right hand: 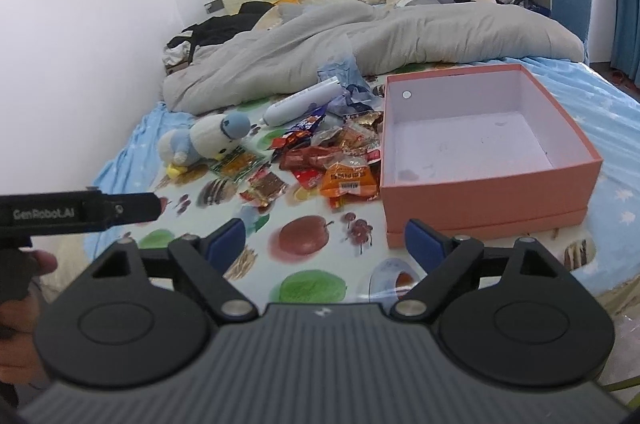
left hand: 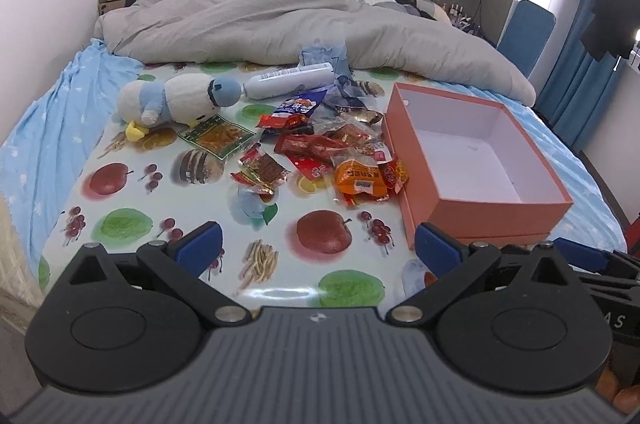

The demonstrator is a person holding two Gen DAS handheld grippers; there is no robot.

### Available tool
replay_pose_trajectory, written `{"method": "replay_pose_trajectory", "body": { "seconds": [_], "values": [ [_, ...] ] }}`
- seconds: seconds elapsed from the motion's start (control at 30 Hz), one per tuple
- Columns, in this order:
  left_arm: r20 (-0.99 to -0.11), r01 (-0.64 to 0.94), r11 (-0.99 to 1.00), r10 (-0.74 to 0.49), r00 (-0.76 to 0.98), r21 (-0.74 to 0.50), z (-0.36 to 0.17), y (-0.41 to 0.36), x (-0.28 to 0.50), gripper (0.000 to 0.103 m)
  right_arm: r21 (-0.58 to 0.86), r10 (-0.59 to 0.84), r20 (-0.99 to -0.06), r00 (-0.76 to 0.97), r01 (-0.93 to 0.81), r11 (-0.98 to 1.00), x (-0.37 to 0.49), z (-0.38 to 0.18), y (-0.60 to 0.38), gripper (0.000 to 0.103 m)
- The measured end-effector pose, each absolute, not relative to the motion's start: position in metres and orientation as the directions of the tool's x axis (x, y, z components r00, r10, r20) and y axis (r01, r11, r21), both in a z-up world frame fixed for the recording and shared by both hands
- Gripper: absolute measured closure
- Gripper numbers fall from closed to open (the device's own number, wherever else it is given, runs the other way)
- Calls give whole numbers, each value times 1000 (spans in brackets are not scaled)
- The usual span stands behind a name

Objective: Organize snacks
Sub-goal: 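Reach both grippers into the snack pile toward separate packets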

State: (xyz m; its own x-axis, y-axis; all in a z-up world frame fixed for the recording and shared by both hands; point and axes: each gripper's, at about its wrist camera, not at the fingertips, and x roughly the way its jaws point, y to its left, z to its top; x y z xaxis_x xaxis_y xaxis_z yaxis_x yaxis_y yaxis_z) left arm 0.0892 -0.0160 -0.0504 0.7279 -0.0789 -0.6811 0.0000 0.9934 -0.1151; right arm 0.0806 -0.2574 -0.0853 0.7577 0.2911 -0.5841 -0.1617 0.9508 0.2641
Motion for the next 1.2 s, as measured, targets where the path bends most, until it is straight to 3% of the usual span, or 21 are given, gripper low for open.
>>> {"method": "replay_pose_trajectory", "body": {
  "seconds": [0.57,0.73,1.2],
  "values": [
    [-750,-44,991,-67,658,-127,-124,28,230,1,242,320,-637,702,-212,947,191,-128,-210,16],
    [-768,-29,994,-63,638,-105,-154,40,277,1,209,318,-673,668,-240,948,232,-148,-189,24],
    [-823,43,995,-100,559,-92,-243,69,378,11,29,181,-747,640,-240,970,319,-217,-148,30]
  ]
}}
